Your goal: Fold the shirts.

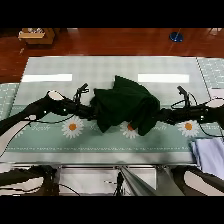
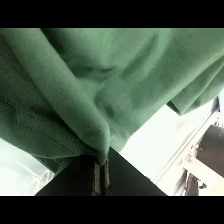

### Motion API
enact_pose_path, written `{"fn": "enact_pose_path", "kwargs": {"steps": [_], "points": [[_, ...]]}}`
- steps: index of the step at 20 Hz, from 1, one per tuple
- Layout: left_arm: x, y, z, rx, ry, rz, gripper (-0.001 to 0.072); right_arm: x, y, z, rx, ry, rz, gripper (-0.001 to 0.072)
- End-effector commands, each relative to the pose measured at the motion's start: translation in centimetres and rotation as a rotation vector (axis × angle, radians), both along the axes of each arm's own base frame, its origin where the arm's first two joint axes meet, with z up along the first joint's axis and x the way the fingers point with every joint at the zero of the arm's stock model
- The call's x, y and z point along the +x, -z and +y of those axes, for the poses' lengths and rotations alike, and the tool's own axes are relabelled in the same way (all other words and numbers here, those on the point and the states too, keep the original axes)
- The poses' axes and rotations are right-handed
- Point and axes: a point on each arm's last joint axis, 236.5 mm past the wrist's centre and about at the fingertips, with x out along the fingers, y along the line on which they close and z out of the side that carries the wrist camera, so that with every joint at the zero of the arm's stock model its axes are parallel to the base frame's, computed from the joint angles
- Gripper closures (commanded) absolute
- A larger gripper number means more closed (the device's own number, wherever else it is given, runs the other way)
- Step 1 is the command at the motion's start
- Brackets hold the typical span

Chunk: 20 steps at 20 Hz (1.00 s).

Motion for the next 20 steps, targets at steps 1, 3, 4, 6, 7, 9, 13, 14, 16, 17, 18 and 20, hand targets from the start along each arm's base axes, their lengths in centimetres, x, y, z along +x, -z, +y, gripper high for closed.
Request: {"fn": "enact_pose_path", "kwargs": {"steps": [1,3,4,6,7,9,13,14,16,17,18,20], "points": [[-0.4,-0.1,-0.1,-0.008,0.013,0.012,0.0678,1.3,0.6,1.3,-0.041,0.014,-0.042,0.0118],[-0.4,-0.1,-0.1,-0.008,0.014,0.011,0.0678,2.1,1.0,1.7,-0.064,0.045,-0.052,0.0191],[-0.4,-0.1,-0.1,-0.008,0.013,0.011,0.0678,2.4,1.2,1.9,-0.072,0.062,-0.050,0.0194],[0.0,-0.2,0.2,-0.009,0.003,0.008,0.0679,2.7,1.4,2.1,-0.086,0.066,-0.058,0.0469],[0.5,-0.6,0.6,-0.014,-0.009,-0.002,0.0679,2.7,1.4,1.8,-0.091,0.075,-0.049,0.0684],[2.3,-2.5,1.6,-0.039,-0.032,-0.042,0.0680,3.1,0.8,1.2,-0.082,0.089,-0.045,0.0681],[7.5,-12.3,4.7,-0.108,-0.091,-0.280,0.0681,5.6,-6.5,-0.4,-0.045,0.079,-0.173,0.0681],[8.6,-15.9,5.7,-0.117,-0.110,-0.373,0.0681,6.8,-9.7,-1.1,-0.052,0.098,-0.251,0.0682],[10.0,-24.3,7.7,-0.130,-0.158,-0.587,0.0681,8.6,-18.3,-2.2,-0.071,0.152,-0.455,0.0682],[10.0,-28.4,8.4,-0.135,-0.176,-0.684,0.0681,8.8,-22.6,-2.4,-0.085,0.162,-0.560,0.0682],[9.5,-32.7,8.9,-0.139,-0.186,-0.791,0.0681,8.5,-27.0,-2.3,-0.103,0.159,-0.669,0.0682],[7.3,-40.1,9.4,-0.149,-0.195,-0.974,0.0681,7.2,-33.8,-2.8,-0.164,0.179,-0.824,0.0682]]}}
